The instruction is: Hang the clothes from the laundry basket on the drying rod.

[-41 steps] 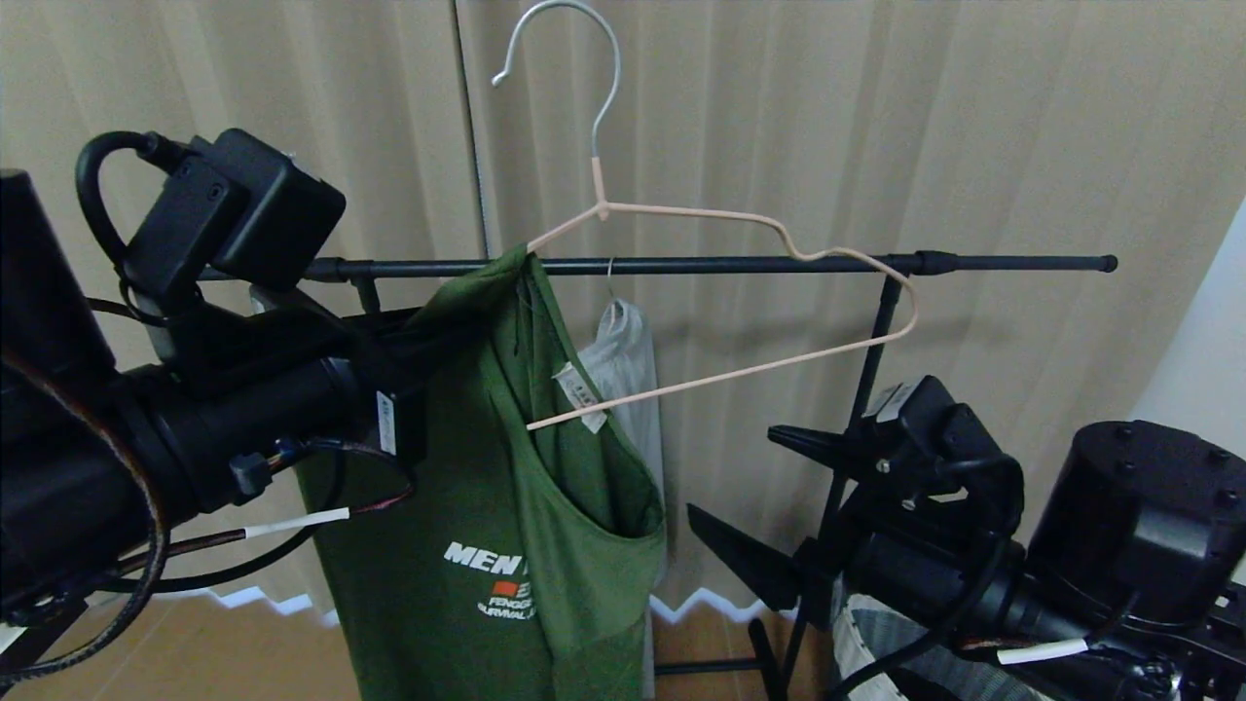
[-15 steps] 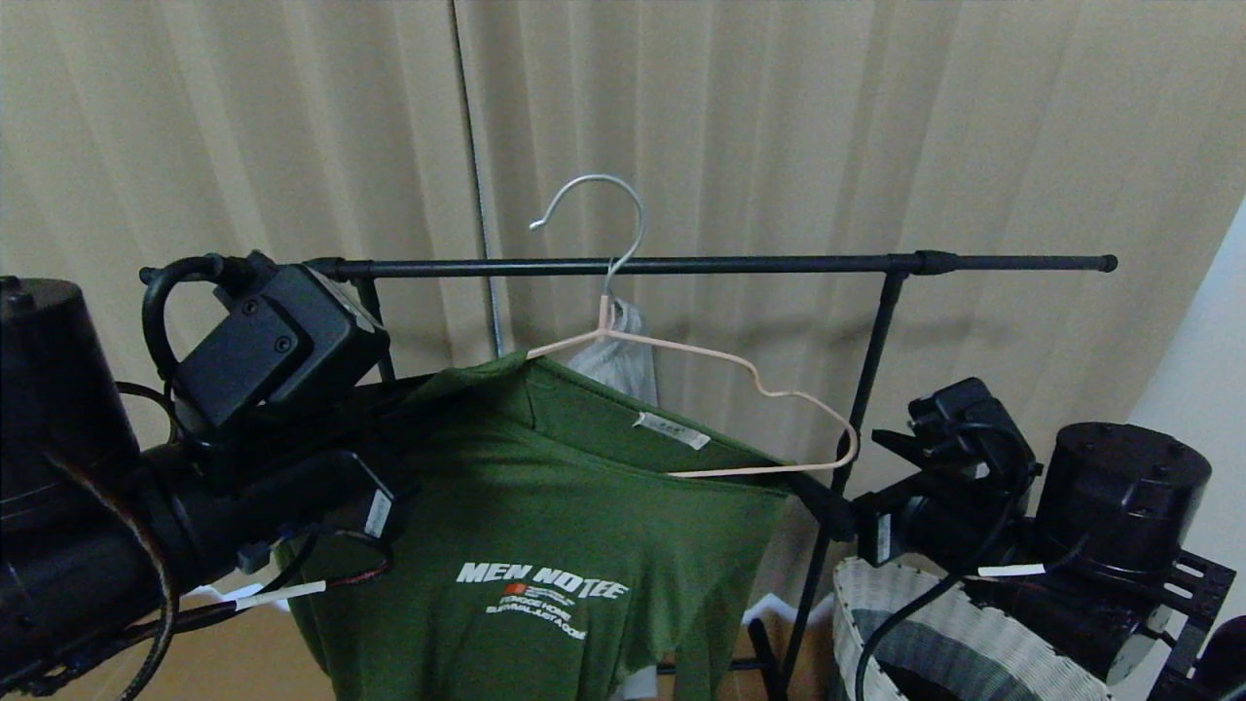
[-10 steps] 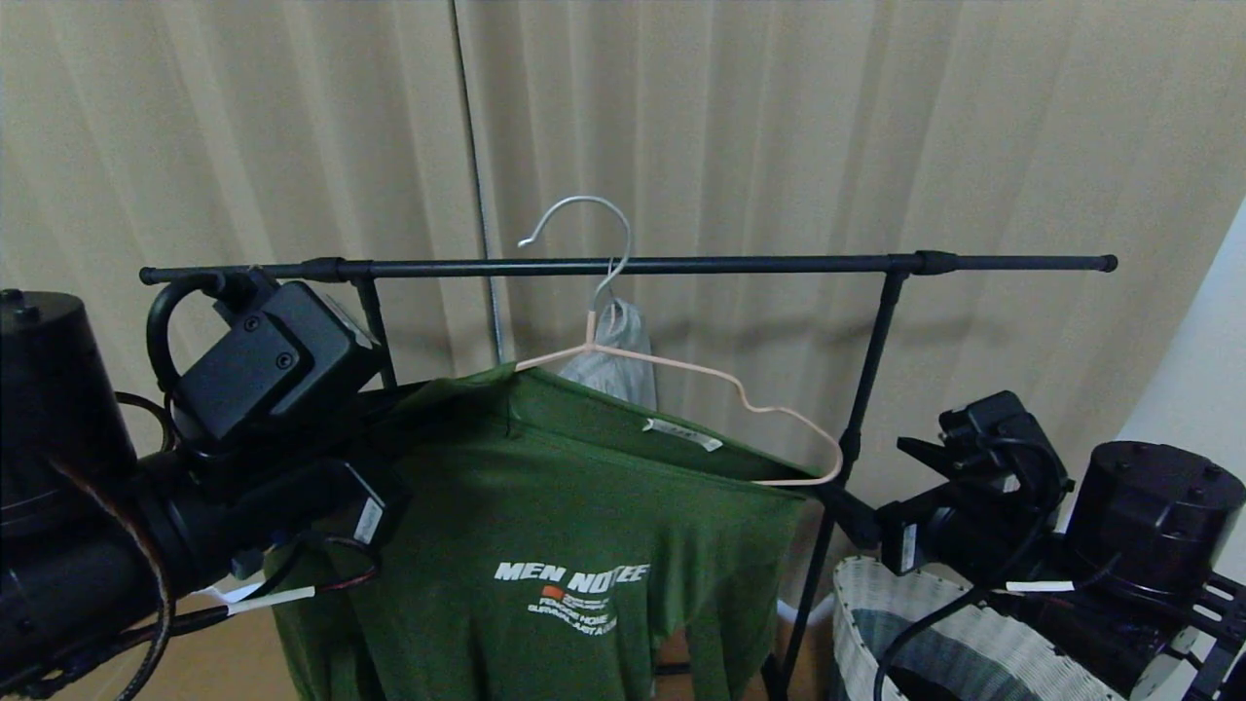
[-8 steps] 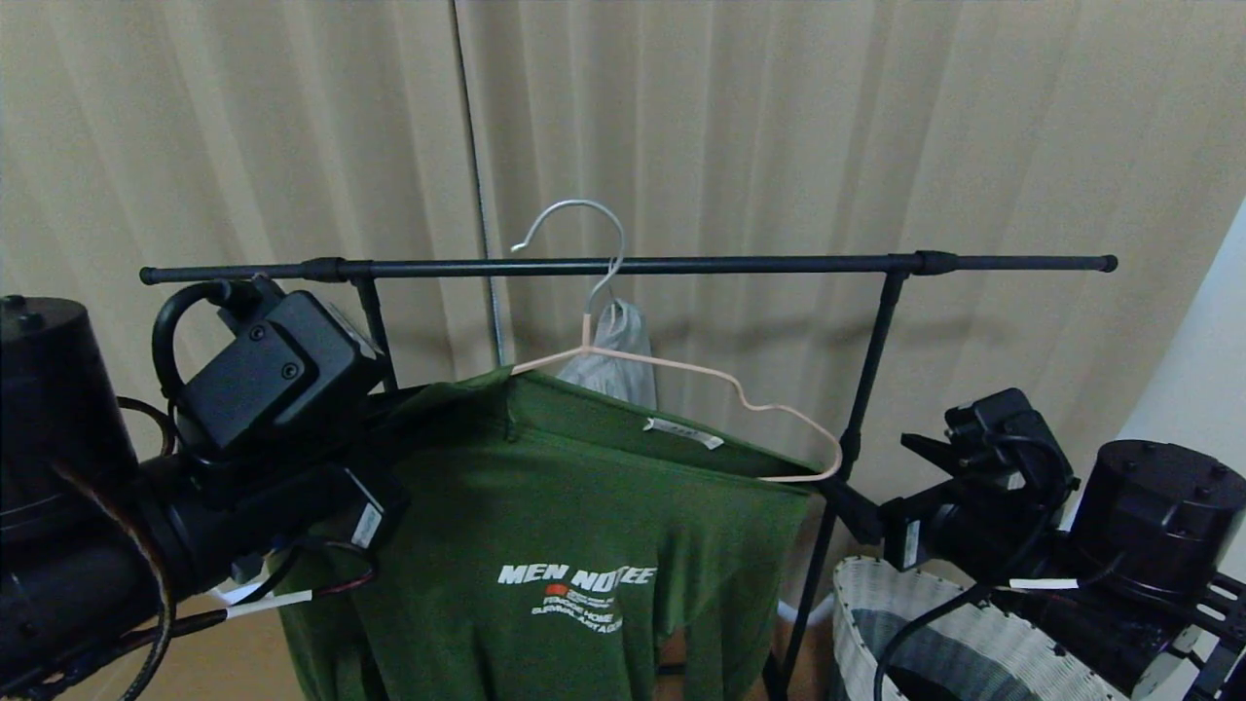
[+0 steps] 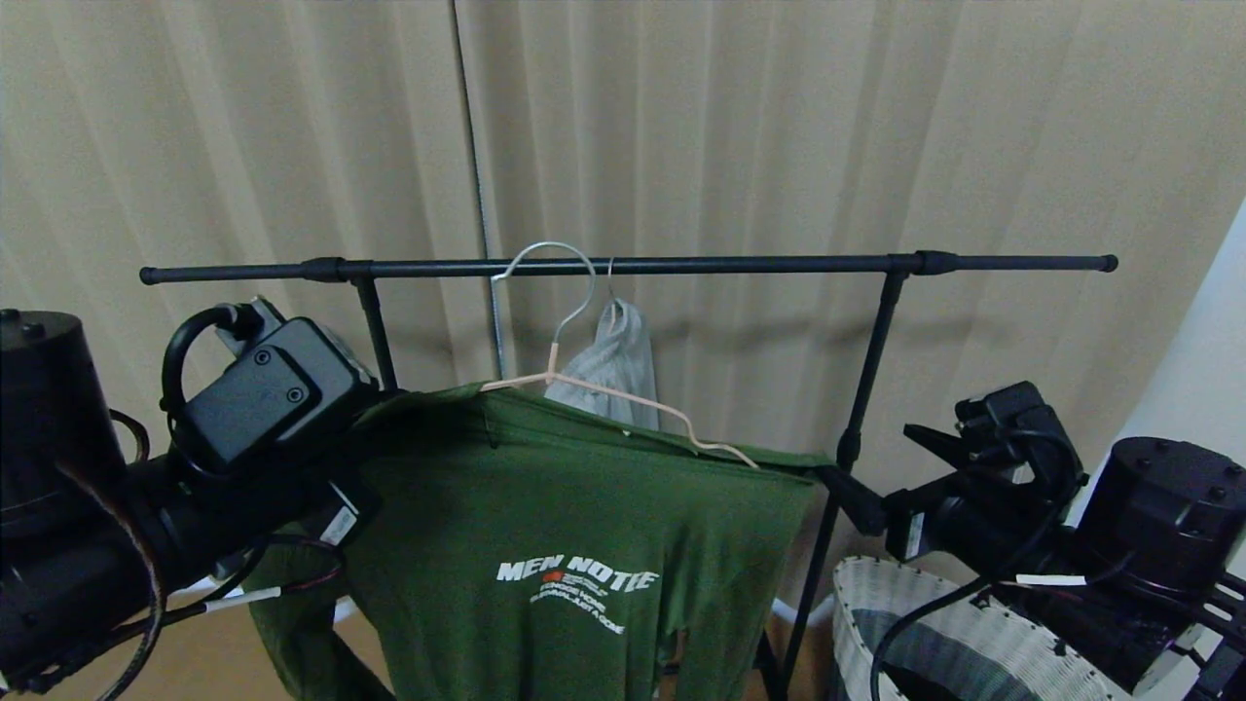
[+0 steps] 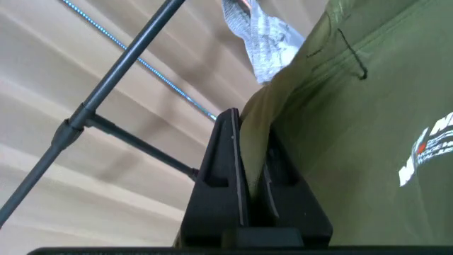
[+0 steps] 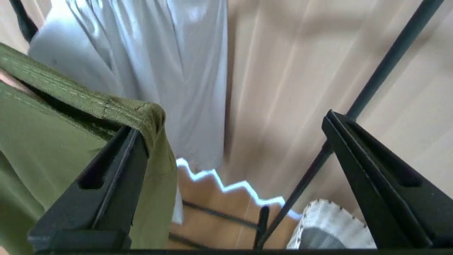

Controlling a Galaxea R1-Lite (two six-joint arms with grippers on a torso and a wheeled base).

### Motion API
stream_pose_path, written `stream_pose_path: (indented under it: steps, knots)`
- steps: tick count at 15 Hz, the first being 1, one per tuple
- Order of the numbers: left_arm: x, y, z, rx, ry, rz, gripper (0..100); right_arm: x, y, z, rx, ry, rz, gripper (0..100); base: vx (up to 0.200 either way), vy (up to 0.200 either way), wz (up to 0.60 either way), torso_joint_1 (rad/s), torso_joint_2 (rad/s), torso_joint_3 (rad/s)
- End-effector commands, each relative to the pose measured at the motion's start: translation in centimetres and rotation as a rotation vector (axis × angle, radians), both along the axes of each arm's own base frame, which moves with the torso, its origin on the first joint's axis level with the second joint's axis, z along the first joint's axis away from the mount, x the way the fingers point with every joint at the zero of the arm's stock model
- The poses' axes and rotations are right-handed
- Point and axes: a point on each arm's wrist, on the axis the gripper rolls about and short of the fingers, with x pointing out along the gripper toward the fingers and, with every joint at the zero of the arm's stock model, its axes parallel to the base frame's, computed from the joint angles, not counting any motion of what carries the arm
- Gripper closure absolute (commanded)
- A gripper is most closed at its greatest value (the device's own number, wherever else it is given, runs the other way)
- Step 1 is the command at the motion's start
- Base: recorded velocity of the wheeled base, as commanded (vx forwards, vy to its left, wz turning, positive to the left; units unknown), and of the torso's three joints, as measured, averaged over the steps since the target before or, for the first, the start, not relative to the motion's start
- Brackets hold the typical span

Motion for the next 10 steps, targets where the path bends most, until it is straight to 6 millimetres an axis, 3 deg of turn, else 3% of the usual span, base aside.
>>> stream_pose_path:
  steps: [1, 6, 10]
  knots:
    - [0.0, -0.2, -0.2, 0.005, 0.009, -0.002, 100, -0.1, 0.3, 0.2, 0.011, -0.026, 0.016, 0, 0.000, 0.000, 0.00, 0.000, 0.00, 0.000]
    - [0.1, -0.2, -0.5, 0.021, 0.012, 0.078, 100, -1.3, 2.5, 2.3, 0.082, -0.169, 0.117, 0, 0.000, 0.000, 0.00, 0.000, 0.00, 0.000]
    - [-0.2, -0.5, 0.0, -0.084, 0.024, 0.117, 100, -1.4, 4.0, 2.8, -0.040, -0.223, 0.187, 0, 0.000, 0.000, 0.00, 0.000, 0.00, 0.000]
